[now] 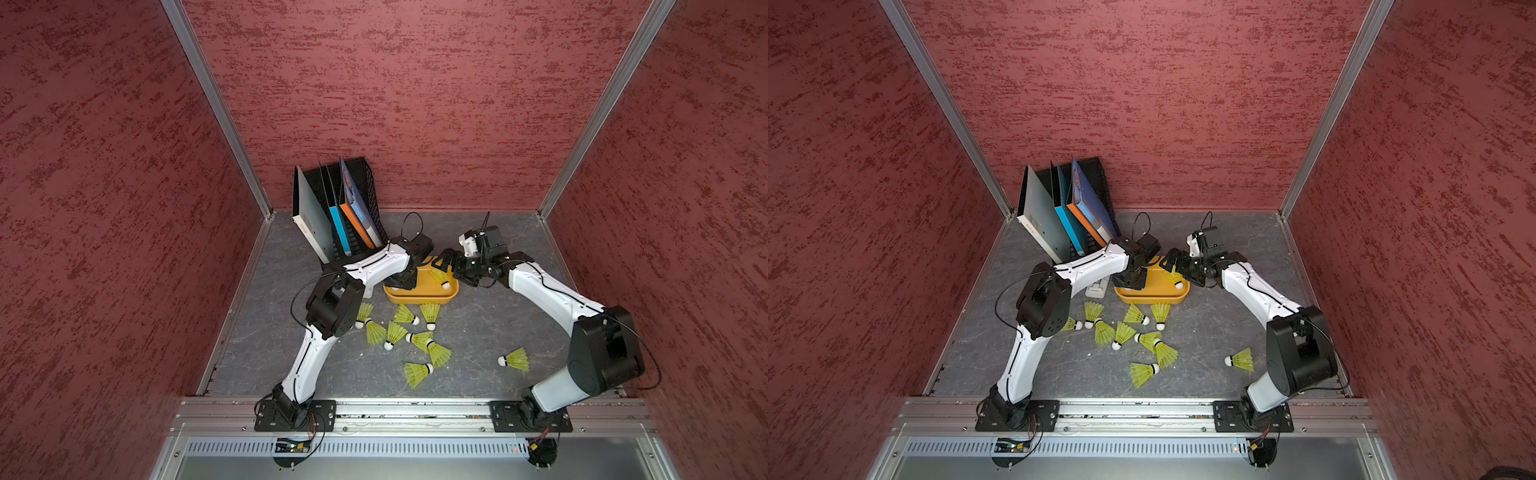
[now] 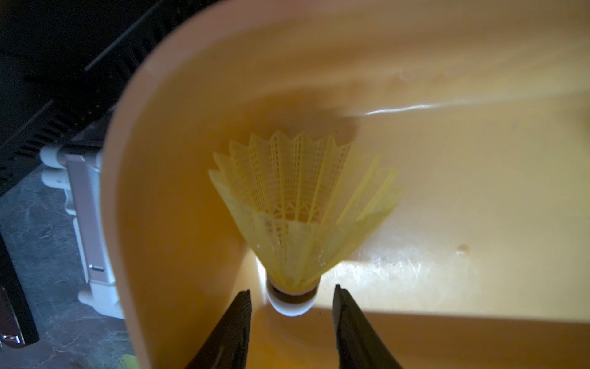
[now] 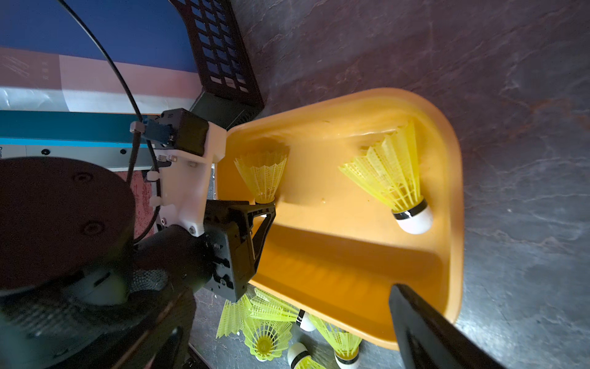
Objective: Put the shuttlecocks into the storage box
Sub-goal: Place the shuttlecock in the storage box.
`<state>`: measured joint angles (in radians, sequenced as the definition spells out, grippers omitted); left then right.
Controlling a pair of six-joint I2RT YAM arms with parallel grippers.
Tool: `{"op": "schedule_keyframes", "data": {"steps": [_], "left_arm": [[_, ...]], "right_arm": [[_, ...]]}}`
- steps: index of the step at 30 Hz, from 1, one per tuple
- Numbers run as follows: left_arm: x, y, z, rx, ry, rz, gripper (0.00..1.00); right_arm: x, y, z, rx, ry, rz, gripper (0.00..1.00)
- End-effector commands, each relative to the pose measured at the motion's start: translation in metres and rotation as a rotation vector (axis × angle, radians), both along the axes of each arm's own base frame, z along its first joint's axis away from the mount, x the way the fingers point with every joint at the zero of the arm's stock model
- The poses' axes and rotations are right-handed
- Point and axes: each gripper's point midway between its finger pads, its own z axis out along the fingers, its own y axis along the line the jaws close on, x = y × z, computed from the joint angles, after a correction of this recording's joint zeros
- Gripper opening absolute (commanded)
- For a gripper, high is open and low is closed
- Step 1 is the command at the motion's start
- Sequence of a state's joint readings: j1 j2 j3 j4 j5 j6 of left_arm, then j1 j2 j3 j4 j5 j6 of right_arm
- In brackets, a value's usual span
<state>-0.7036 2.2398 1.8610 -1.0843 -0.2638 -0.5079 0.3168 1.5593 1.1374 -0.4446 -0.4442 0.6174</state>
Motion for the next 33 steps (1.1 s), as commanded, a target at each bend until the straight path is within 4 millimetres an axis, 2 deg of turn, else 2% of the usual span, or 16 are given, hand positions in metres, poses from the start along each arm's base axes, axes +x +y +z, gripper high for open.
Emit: {"op": "schedule_keyframes", "data": {"steps": [1, 8, 15, 18, 20, 22, 27, 31, 33], "left_arm": [[0.003, -0.008, 0.022, -0.043, -0.040, 0.003, 0.46], [0.001, -0.014, 0.036, -0.076, -0.063, -0.007, 0.47], [-0.005, -0.017, 0.053, -0.102, -0.092, -0.002, 0.53], [-0.010, -0.014, 0.059, -0.116, -0.101, 0.005, 0.59], [-0.012, -0.012, 0.065, -0.127, -0.113, 0.008, 0.64], [-0.016, -0.010, 0.071, -0.140, -0.119, 0.001, 0.68], [-0.023, -0.008, 0.093, -0.199, -0.160, -0.012, 0.88], [-0.031, -0.007, 0.110, -0.281, -0.199, -0.015, 0.92], [-0.037, -0.007, 0.116, -0.324, -0.211, -0.014, 1.00]], "right_arm": [[0.001, -0.004, 0.006, 0.007, -0.025, -0.008, 0.98], [-0.001, -0.005, 0.010, 0.004, -0.032, -0.010, 0.97], [-0.008, -0.009, 0.016, -0.028, -0.049, -0.005, 0.95], [-0.015, -0.008, 0.018, -0.055, -0.056, 0.011, 0.95], [-0.022, -0.006, 0.013, -0.080, -0.046, 0.024, 0.94], [-0.031, -0.006, 0.019, -0.091, -0.067, 0.030, 0.94], [-0.058, -0.003, 0.015, -0.147, -0.068, 0.054, 0.94], [-0.080, -0.001, 0.007, -0.187, -0.057, 0.073, 0.96], [-0.091, 0.000, 0.002, -0.209, -0.048, 0.082, 0.97]]}}
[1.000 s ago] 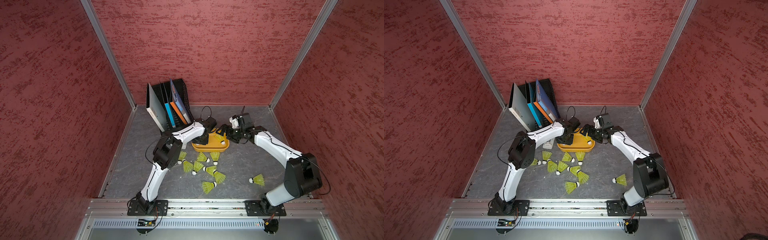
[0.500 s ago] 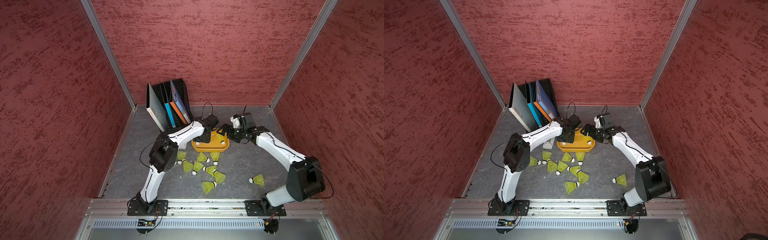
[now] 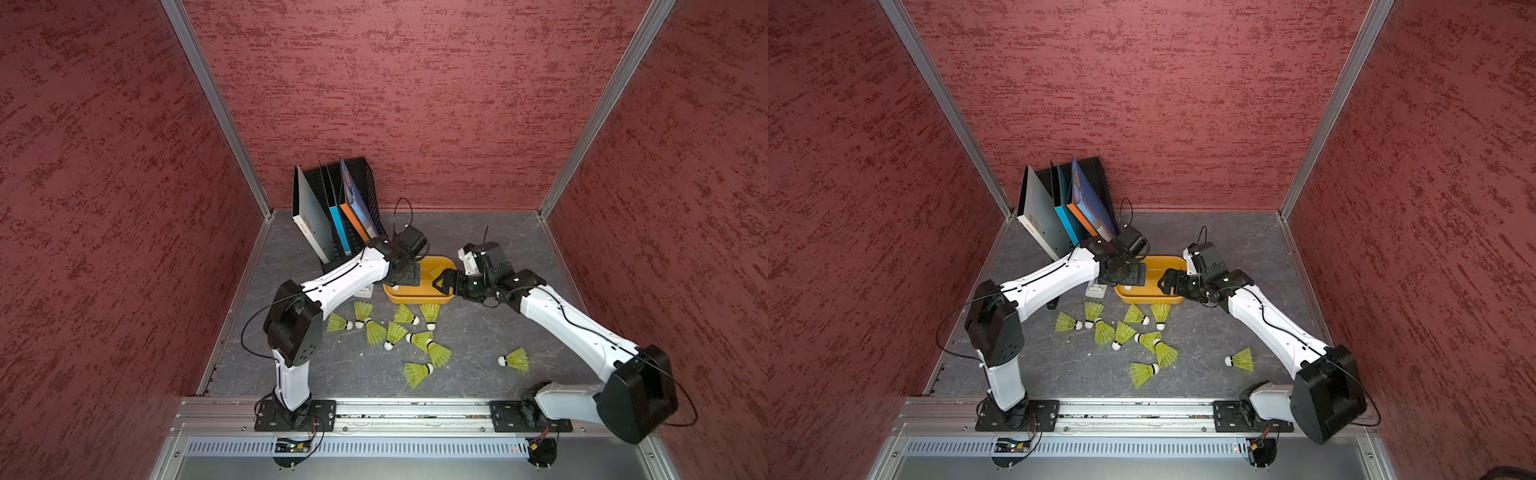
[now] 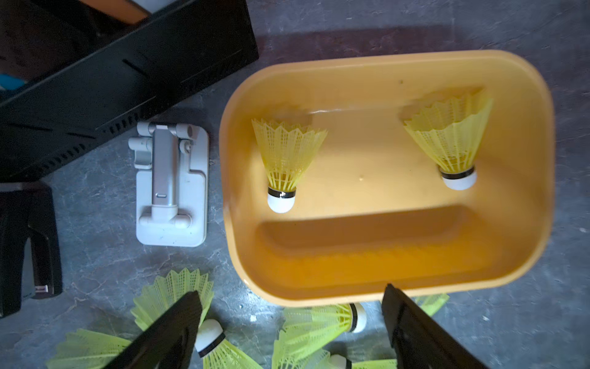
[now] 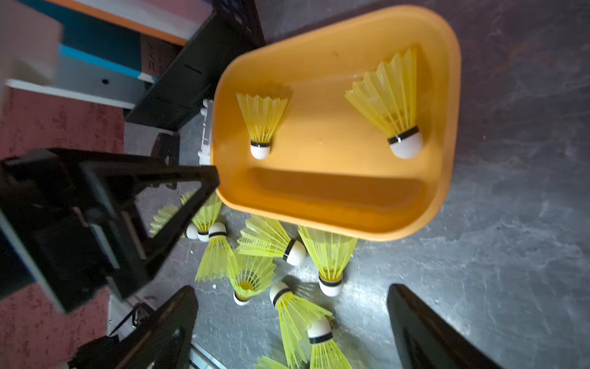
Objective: Put the shuttlecocks into the storage box
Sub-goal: Place the shuttlecock in the storage box, then pick up the shuttlecock at the center of the board.
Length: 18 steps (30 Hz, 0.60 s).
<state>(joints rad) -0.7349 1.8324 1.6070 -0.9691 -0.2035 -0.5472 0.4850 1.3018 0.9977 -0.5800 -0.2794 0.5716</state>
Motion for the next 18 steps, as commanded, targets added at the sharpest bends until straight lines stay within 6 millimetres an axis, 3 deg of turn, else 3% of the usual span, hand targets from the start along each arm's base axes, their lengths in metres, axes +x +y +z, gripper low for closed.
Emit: {"op": "schedule_keyframes", "data": {"steps": [1, 9, 18], "left_arm": [[-0.003, -0.007, 0.018, -0.104, -0.051, -0.008, 1.00], [-0.049, -0.003, 0.024, -0.251, -0.050, -0.077, 1.00], [-0.109, 0.007, 0.007, -0.424, -0.005, -0.151, 1.00]], "right_arm": [[-0.016, -0.006, -0.011, -0.076, 0.011, -0.010, 0.98], [-0.046, -0.001, -0.039, -0.153, 0.037, 0.025, 0.93], [-0.058, 0.011, -0.073, -0.193, 0.069, 0.048, 0.74]]}}
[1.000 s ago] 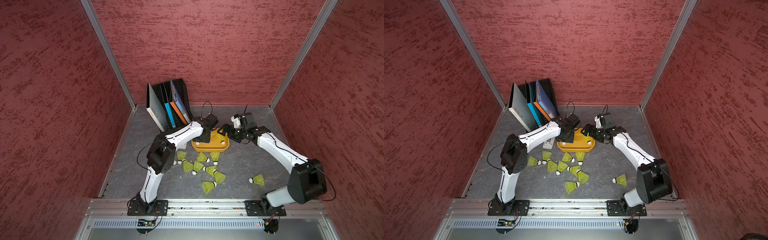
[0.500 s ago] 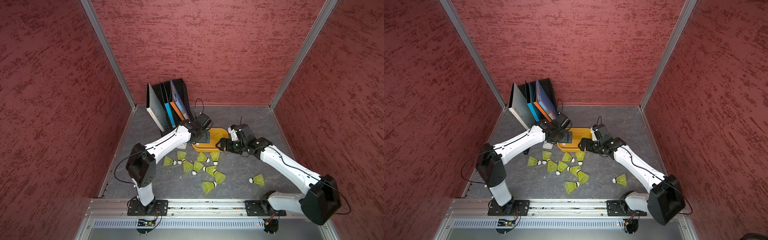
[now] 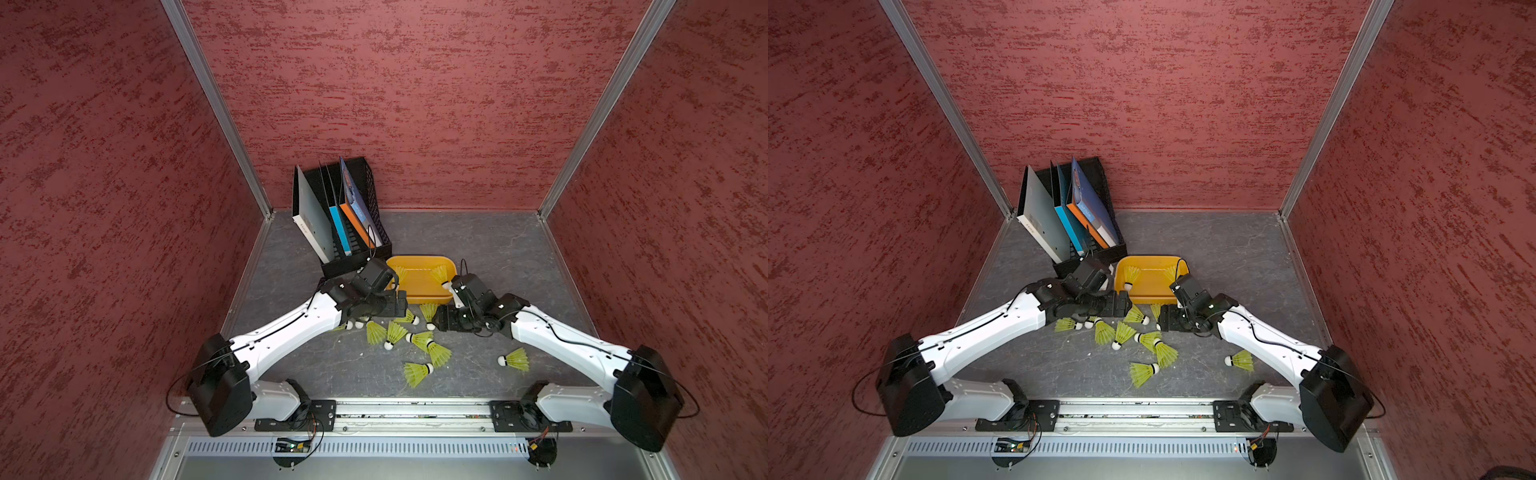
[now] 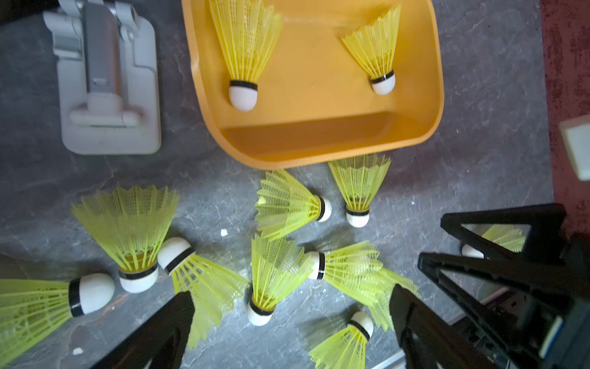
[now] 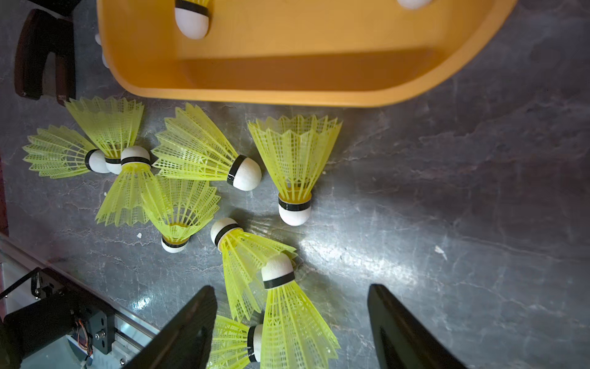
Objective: Put the shuttlecocks into the storage box
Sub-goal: Pick up the shuttlecock at the center of the board.
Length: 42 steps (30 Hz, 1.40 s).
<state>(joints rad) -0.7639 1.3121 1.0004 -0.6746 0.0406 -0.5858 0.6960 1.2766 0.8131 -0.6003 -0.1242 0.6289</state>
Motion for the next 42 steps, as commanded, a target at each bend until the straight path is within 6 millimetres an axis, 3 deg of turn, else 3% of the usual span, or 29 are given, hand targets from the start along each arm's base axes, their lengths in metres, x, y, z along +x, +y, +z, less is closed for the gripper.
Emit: {"op": "schedule_keyframes", "data": {"steps": [1, 5, 11, 23, 33, 42], "left_arm": [[-0.013, -0.015, 0.007, -0.120, -0.014, -0.052, 1.00], [-0.029, -0.017, -0.002, -0.190, -0.004, -0.093, 1.00], [-0.042, -0.009, -0.011, -0.234, -0.006, -0.094, 1.00], [-0.049, 0.006, -0.018, -0.233, -0.001, -0.061, 1.00], [-0.050, 0.004, -0.014, -0.252, -0.009, -0.066, 1.00], [-0.050, 0.004, -0.015, -0.264, -0.007, -0.058, 1.00]], "right_arm": [[0.011, 0.005, -0.005, -0.009, -0.040, -0.027, 0.72], [0.018, 0.011, -0.011, -0.014, -0.046, -0.021, 0.65], [0.023, 0.017, -0.022, -0.041, -0.034, -0.013, 0.64], [0.033, 0.032, -0.040, -0.068, -0.013, -0.003, 0.53], [0.033, 0.031, -0.051, -0.100, 0.012, -0.013, 0.42], [0.036, 0.034, -0.058, -0.116, 0.014, -0.009, 0.39]]}}
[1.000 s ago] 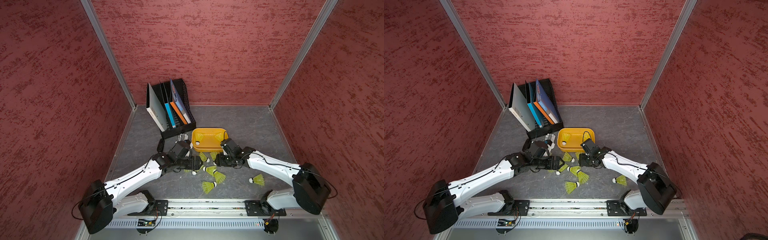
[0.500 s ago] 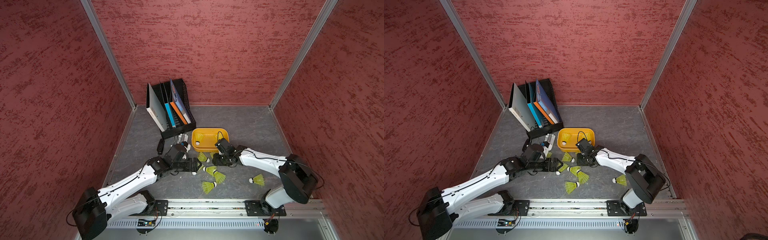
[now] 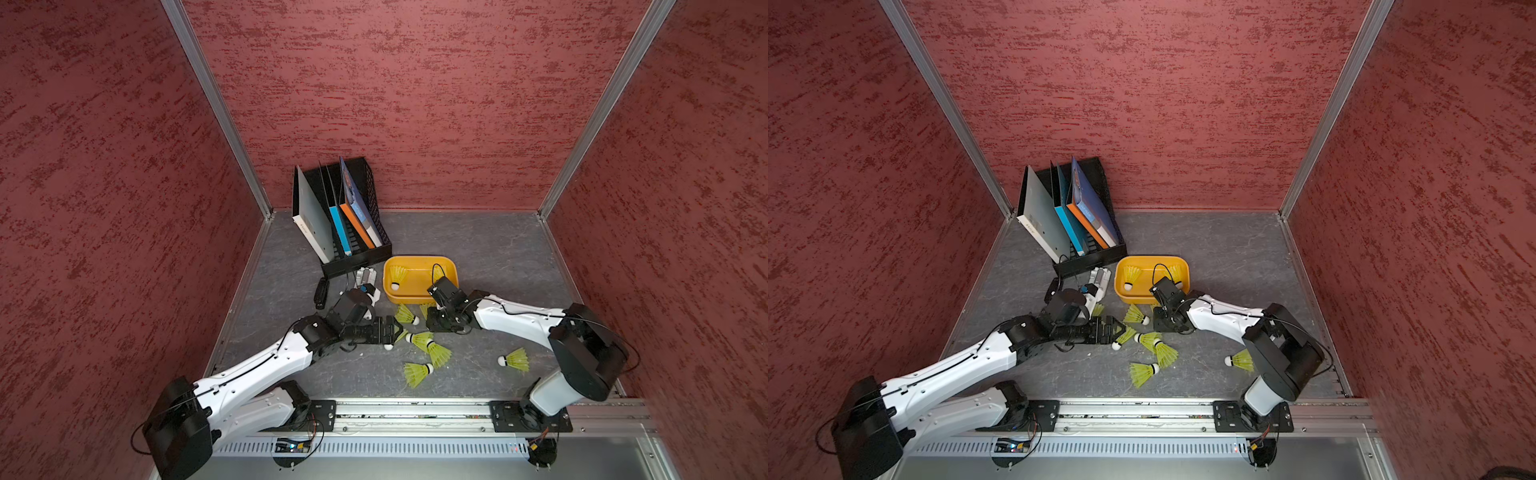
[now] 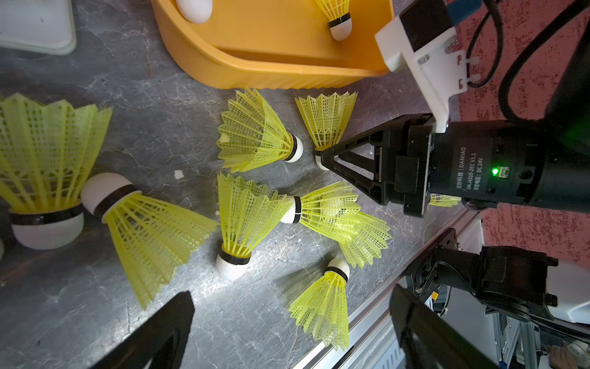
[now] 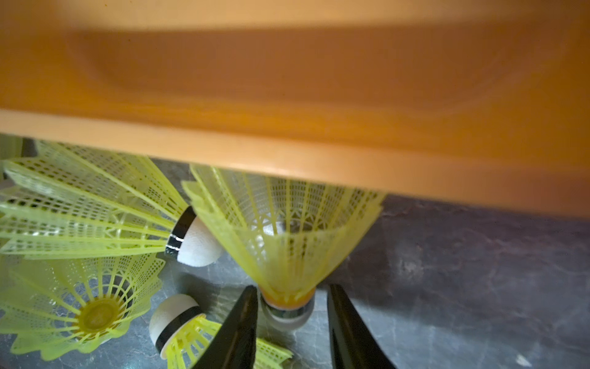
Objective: Put the shuttlecocks into the storage box
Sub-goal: Pick up the shuttlecock at the center of the board.
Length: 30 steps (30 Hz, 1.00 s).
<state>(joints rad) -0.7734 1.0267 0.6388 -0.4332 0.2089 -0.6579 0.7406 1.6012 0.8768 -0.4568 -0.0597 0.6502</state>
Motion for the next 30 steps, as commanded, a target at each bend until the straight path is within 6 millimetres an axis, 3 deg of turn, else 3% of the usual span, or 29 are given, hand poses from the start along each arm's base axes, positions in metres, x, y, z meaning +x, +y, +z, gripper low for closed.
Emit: {"op": "schedule_keyframes", "data": {"steps": [1, 18, 30], "left_arm": [[0.002, -0.002, 0.006, -0.030, -0.015, 0.000, 1.00], [0.000, -0.001, 0.000, -0.039, -0.001, 0.010, 1.00], [0.001, -0.007, 0.000, -0.121, 0.015, 0.010, 1.00]], "right_arm": [[0.012, 0.008, 0.005, -0.002, -0.042, -0.005, 0.40], [0.009, 0.005, -0.003, -0.030, -0.019, -0.003, 0.27], [0.000, -0.003, 0.009, -0.024, -0.026, 0.006, 0.20]]}}
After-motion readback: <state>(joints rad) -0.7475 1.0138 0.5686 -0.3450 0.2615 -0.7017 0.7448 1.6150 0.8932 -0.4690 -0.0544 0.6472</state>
